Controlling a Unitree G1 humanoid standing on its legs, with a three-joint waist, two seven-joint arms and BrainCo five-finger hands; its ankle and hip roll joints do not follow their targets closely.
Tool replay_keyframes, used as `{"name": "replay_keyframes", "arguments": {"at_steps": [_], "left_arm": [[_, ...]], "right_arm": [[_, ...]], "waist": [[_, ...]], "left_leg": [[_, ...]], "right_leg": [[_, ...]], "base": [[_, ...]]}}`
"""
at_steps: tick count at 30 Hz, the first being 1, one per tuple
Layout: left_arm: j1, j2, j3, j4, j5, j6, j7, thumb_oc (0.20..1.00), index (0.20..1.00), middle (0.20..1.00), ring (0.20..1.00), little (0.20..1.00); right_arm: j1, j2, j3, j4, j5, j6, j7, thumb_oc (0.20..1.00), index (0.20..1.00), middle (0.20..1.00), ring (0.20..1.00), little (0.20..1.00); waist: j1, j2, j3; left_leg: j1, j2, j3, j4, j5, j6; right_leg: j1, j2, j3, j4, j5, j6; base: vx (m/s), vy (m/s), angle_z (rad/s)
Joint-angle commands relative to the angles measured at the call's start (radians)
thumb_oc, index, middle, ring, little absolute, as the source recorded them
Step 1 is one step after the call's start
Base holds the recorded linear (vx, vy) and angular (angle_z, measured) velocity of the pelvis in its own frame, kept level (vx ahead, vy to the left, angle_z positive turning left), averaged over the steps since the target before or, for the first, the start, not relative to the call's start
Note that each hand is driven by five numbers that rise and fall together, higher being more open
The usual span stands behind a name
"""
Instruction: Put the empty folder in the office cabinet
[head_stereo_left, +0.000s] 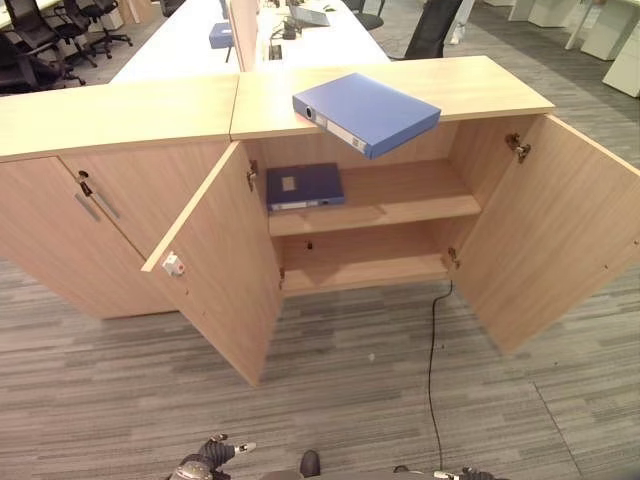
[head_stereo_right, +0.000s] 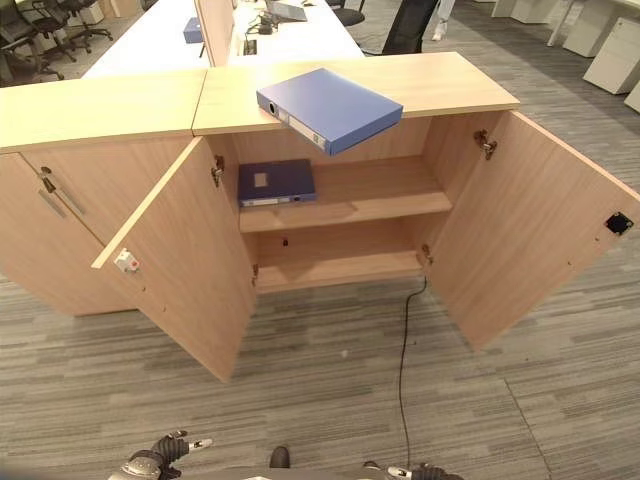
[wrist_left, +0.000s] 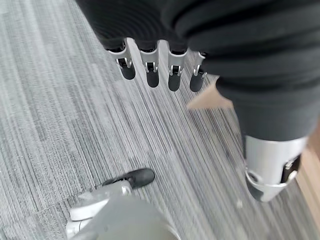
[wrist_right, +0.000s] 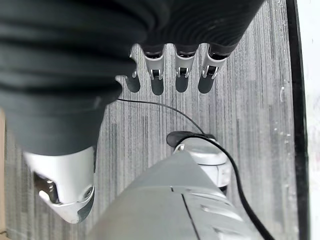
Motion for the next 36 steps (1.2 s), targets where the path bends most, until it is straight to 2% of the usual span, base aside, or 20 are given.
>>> {"name": "replay_keyframes", "arguments": {"at_steps": [1, 2, 3, 5, 6, 9, 12, 14, 16, 19, 20, 23, 24, 25, 26, 27, 30, 33, 35, 36], "left_arm": [[-0.01, 0.003, 0.012, -0.056, 0.044, -0.029, -0.012, 1.0, 1.0, 1.0, 1.0, 1.0], [-0.012, 0.011, -0.003, -0.081, 0.05, -0.028, -0.018, 1.0, 1.0, 1.0, 1.0, 1.0], [-0.012, 0.011, -0.003, -0.081, 0.05, -0.028, -0.018, 1.0, 1.0, 1.0, 1.0, 1.0], [-0.009, 0.019, -0.011, -0.093, 0.066, -0.027, -0.02, 1.0, 1.0, 1.0, 1.0, 1.0], [-0.013, 0.023, -0.013, -0.09, 0.079, -0.026, -0.015, 1.0, 1.0, 1.0, 1.0, 1.0], [-0.027, 0.018, -0.012, -0.071, 0.077, -0.025, -0.01, 1.0, 1.0, 1.0, 1.0, 1.0], [-0.064, 0.004, -0.029, -0.044, 0.076, -0.026, 0.001, 1.0, 1.0, 1.0, 1.0, 1.0], [-0.071, 0.0, -0.034, -0.043, 0.078, -0.026, -0.001, 1.0, 1.0, 1.0, 1.0, 1.0], [-0.072, -0.009, -0.039, -0.036, 0.088, -0.029, -0.003, 1.0, 1.0, 1.0, 1.0, 1.0], [-0.071, -0.018, -0.021, -0.032, 0.065, -0.026, 0.0, 1.0, 1.0, 1.0, 1.0, 1.0], [-0.071, -0.025, -0.026, -0.037, 0.057, -0.025, -0.001, 1.0, 1.0, 1.0, 1.0, 1.0], [-0.07, -0.033, -0.035, -0.044, 0.052, -0.023, -0.005, 1.0, 1.0, 1.0, 1.0, 1.0], [-0.069, -0.033, -0.036, -0.055, 0.046, -0.024, -0.007, 1.0, 1.0, 1.0, 1.0, 1.0], [-0.069, -0.032, -0.043, -0.092, 0.035, -0.025, -0.013, 1.0, 1.0, 1.0, 1.0, 1.0], [-0.069, -0.032, -0.043, -0.092, 0.035, -0.025, -0.013, 1.0, 1.0, 1.0, 1.0, 1.0], [-0.072, -0.027, -0.059, -0.142, 0.029, -0.026, -0.016, 1.0, 1.0, 1.0, 1.0, 1.0], [-0.071, -0.019, -0.071, -0.195, 0.022, -0.026, -0.028, 1.0, 1.0, 1.0, 1.0, 1.0], [-0.068, -0.015, -0.092, -0.251, 0.014, -0.032, -0.038, 1.0, 1.0, 1.0, 1.0, 1.0], [-0.06, -0.001, -0.099, -0.323, -0.005, -0.034, -0.047, 1.0, 1.0, 1.0, 1.0, 1.0], [-0.06, -0.001, -0.099, -0.323, -0.005, -0.034, -0.047, 1.0, 1.0, 1.0, 1.0, 1.0]], "right_arm": [[-0.017, -0.051, 0.018, -0.016, 0.009, 0.01, 0.005, 1.0, 1.0, 1.0, 1.0, 1.0], [-0.024, -0.056, 0.023, -0.021, 0.007, 0.009, 0.003, 1.0, 1.0, 1.0, 1.0, 1.0], [-0.024, -0.056, 0.023, -0.022, 0.007, 0.009, 0.003, 1.0, 1.0, 1.0, 1.0, 1.0], [-0.026, -0.059, 0.029, -0.025, 0.002, 0.006, 0.003, 1.0, 1.0, 1.0, 1.0, 1.0], [-0.032, -0.061, 0.041, -0.026, -0.01, 0.005, 0.002, 1.0, 1.0, 1.0, 1.0, 1.0], [-0.048, -0.065, 0.051, -0.026, -0.016, 0.003, 0.001, 1.0, 1.0, 1.0, 1.0, 1.0], [-0.082, -0.059, 0.078, -0.043, -0.014, -0.003, -0.005, 1.0, 1.0, 1.0, 1.0, 1.0], [-0.081, -0.057, 0.084, -0.044, -0.019, -0.004, -0.008, 1.0, 1.0, 1.0, 1.0, 1.0], [-0.07, -0.056, 0.088, -0.035, -0.023, -0.006, -0.008, 1.0, 1.0, 1.0, 1.0, 1.0], [-0.061, -0.059, 0.093, -0.015, -0.029, -0.006, -0.008, 1.0, 1.0, 1.0, 1.0, 1.0], [-0.06, -0.062, 0.098, -0.011, -0.032, -0.008, -0.009, 1.0, 1.0, 1.0, 1.0, 1.0], [-0.062, -0.065, 0.102, -0.007, -0.034, -0.004, -0.009, 1.0, 1.0, 1.0, 1.0, 1.0], [-0.061, -0.069, 0.109, -0.007, -0.04, -0.006, -0.011, 1.0, 1.0, 1.0, 1.0, 1.0], [-0.063, -0.077, 0.115, -0.009, -0.045, -0.007, -0.014, 1.0, 1.0, 1.0, 1.0, 1.0], [-0.063, -0.077, 0.115, -0.009, -0.045, -0.007, -0.014, 1.0, 1.0, 1.0, 1.0, 1.0], [-0.07, -0.091, 0.113, -0.015, -0.044, -0.005, -0.017, 1.0, 1.0, 1.0, 1.0, 1.0], [-0.076, -0.104, 0.113, -0.018, -0.046, -0.001, -0.018, 1.0, 1.0, 1.0, 1.0, 1.0], [-0.076, -0.112, 0.115, -0.012, -0.06, 0.003, -0.018, 1.0, 1.0, 1.0, 1.0, 1.0], [-0.056, -0.109, 0.115, -0.016, -0.09, 0.001, -0.023, 1.0, 1.0, 1.0, 1.0, 1.0], [-0.056, -0.109, 0.115, -0.016, -0.09, 0.001, -0.023, 1.0, 1.0, 1.0, 1.0, 1.0]], "waist": [[-0.008, 0.037, 0.049], [-0.007, 0.044, 0.074], [-0.007, 0.043, 0.074], [0.001, 0.047, 0.077], [0.008, 0.042, 0.068], [0.01, 0.04, 0.076], [-0.013, 0.016, 0.124], [-0.02, 0.012, 0.132], [-0.023, -0.004, 0.119], [-0.025, -0.011, 0.091], [-0.027, -0.013, 0.082], [-0.03, -0.018, 0.08], [-0.029, -0.022, 0.083], [-0.018, -0.027, 0.101], [-0.02, -0.029, 0.098], [-0.013, -0.036, 0.122], [-0.007, -0.032, 0.133], [0.012, -0.025, 0.129], [0.032, -0.01, 0.126], [0.032, -0.01, 0.127]], "left_leg": [[-0.011, -0.007, -0.042, 0.013, -0.044, 0.05], [0.004, -0.001, -0.024, 0.017, -0.054, 0.057], [0.005, -0.002, -0.024, 0.017, -0.055, 0.057], [0.028, 0.006, 0.0, 0.01, -0.064, 0.055], [0.041, 0.012, 0.012, -0.006, -0.069, 0.047], [0.047, 0.021, 0.026, -0.008, -0.079, 0.04], [0.085, 0.024, 0.052, 0.018, -0.13, 0.028], [0.102, 0.029, 0.055, 0.022, -0.142, 0.022], [0.124, 0.027, 0.055, 0.022, -0.158, 0.016], [0.149, 0.065, 0.053, 0.024, -0.176, -0.002], [0.149, 0.095, 0.053, 0.071, -0.199, -0.019], [0.128, 0.123, 0.066, 0.166, -0.216, -0.042], [0.106, 0.138, 0.07, 0.238, -0.199, -0.055], [0.029, 0.162, 0.072, 0.423, -0.146, -0.06], [0.025, 0.159, 0.07, 0.423, -0.143, -0.06], [-0.065, 0.171, 0.088, 0.585, -0.072, -0.052], [-0.131, 0.176, 0.128, 0.63, -0.077, -0.039], [-0.193, 0.136, 0.172, 0.485, -0.128, -0.027], [-0.228, 0.188, 0.218, 0.24, 0.018, -0.062], [-0.227, 0.188, 0.218, 0.238, 0.019, -0.062]], "right_leg": [[0.001, 0.0, -0.01, 0.207, 0.118, 0.008], [-0.025, -0.019, -0.067, 0.276, 0.127, -0.015], [-0.025, -0.019, -0.067, 0.277, 0.126, -0.015], [-0.038, -0.048, -0.151, 0.308, 0.096, -0.02], [-0.043, -0.034, -0.198, 0.251, 0.04, -0.024], [-0.087, 0.0, -0.214, 0.181, 0.03, -0.016], [-0.179, 0.034, -0.271, 0.001, 0.112, 0.018], [-0.183, 0.033, -0.294, -0.027, 0.125, 0.022], [-0.134, 0.044, -0.305, -0.078, 0.125, 0.011], [-0.117, 0.078, -0.287, -0.057, 0.099, -0.012], [-0.107, 0.09, -0.295, -0.03, 0.068, -0.031], [-0.09, 0.099, -0.304, -0.009, 0.033, -0.052], [-0.073, 0.109, -0.308, -0.004, 0.019, -0.065], [-0.031, 0.123, -0.317, -0.004, -0.007, -0.094], [-0.034, 0.121, -0.319, -0.005, -0.006, -0.094], [-0.012, 0.124, -0.333, -0.006, -0.024, -0.119], [-0.003, 0.123, -0.346, -0.001, -0.047, -0.128], [0.029, 0.106, -0.355, -0.014, -0.062, -0.105], [0.082, 0.101, -0.378, -0.033, -0.076, -0.093], [0.082, 0.1, -0.378, -0.033, -0.076, -0.093]], "base": [[0.03, 0.236, -0.6], [0.01, 0.174, -0.55], [0.01, 0.103, -0.4], [0.07, 0.049, -0.33], [0.08, -0.001, -0.25], [0.07, -0.098, -0.55], [0.12, -0.15, -0.62], [0.19, -0.179, -0.04], [0.23, -0.209, 0.51], [0.26, -0.236, -0.11], [0.27, -0.238, 0.06], [0.21, -0.222, 0.08], [0.22, -0.328, 0.25], [0.15, -0.252, 0.29], [0.12, -0.292, 0.38], [0.04, -0.139, 0.28], [0.06, -0.098, 0.18], [0.19, 0.036, 0.31], [0.22, 0.088, 0.22], [0.14, 0.048, 0.28]]}}
